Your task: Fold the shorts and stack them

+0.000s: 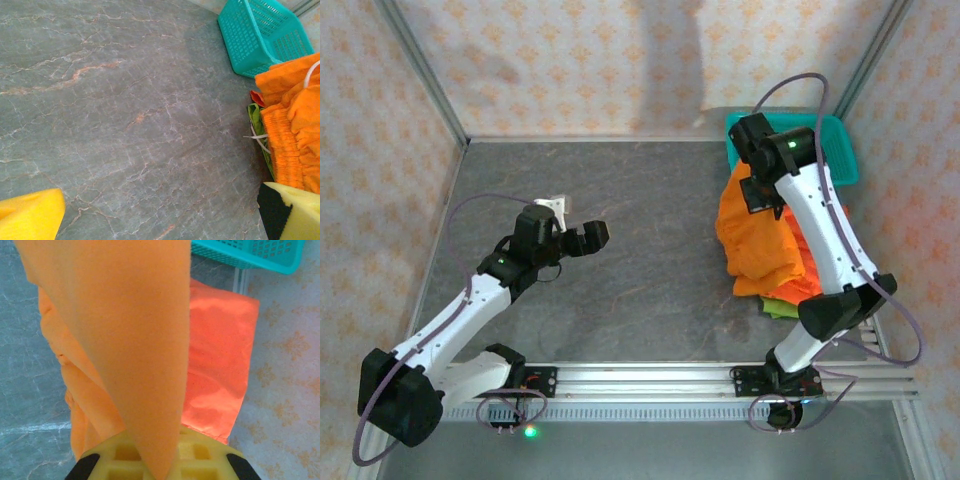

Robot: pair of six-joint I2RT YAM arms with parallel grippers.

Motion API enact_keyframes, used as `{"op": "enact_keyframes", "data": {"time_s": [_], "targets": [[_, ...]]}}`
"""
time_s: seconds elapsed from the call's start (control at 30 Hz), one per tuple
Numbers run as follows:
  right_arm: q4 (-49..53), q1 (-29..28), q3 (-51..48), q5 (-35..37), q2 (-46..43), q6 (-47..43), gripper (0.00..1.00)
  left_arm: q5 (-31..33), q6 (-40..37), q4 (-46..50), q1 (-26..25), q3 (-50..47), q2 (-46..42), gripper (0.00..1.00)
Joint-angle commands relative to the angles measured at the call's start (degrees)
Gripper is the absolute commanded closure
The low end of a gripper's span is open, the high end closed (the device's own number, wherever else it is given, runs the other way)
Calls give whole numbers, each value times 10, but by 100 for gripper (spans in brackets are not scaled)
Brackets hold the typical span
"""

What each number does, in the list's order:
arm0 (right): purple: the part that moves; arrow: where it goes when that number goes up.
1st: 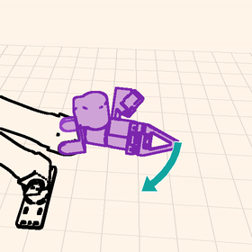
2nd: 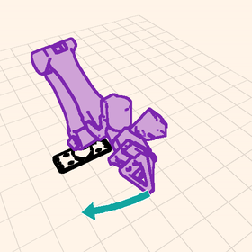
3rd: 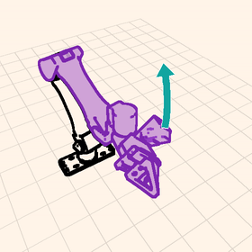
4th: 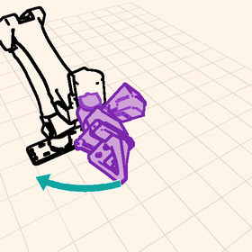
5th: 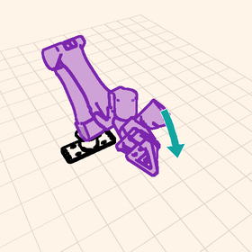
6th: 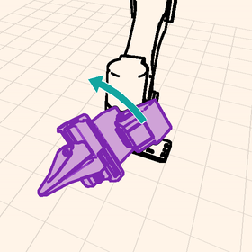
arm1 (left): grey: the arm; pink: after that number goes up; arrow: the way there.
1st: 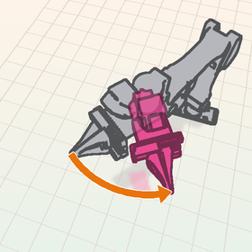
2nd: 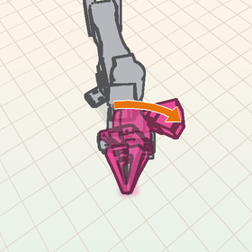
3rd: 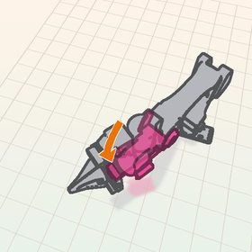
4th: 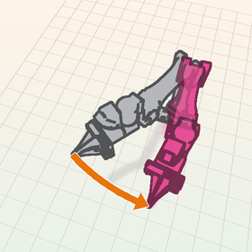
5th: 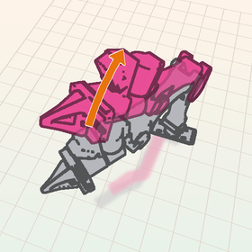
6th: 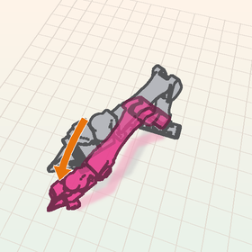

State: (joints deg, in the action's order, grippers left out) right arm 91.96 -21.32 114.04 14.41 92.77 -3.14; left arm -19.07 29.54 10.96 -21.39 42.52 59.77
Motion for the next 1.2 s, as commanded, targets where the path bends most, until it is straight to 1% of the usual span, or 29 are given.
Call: {"op": "enact_keyframes", "data": {"time_s": [0.0, 0.13, 0.3, 0.53, 0.83, 1.03, 1.1, 1.17], "targets": [[20, 12, 27, 38, -30, -9, 100, 8, 3, -15, -2, 1, 6, 0], [17, 32, 41, 39, -48, -13, 100, 8, 1, -10, -2, 6, 10, 0], [6, 63, 37, 54, -63, -33, 100, 7, -3, -6, -2, 15, 18, 0], [-30, 117, 2, 61, -58, -81, 100, 4, -3, -2, -2, 26, 31, 0], [-96, 173, -52, 107, -30, -124, 100, 4, -9, 14, -3, 43, 41, 0], [-182, 213, -125, 146, -38, -166, 99, 4, -13, 19, -3, 51, 48, 0], [-220, 219, -167, 176, -45, -187, 98, 2, -13, 20, -3, 52, 51, 0], [-262, 225, -209, 203, -50, -205, 95, 2, -13, 20, -3, 52, 51, 0]]}}
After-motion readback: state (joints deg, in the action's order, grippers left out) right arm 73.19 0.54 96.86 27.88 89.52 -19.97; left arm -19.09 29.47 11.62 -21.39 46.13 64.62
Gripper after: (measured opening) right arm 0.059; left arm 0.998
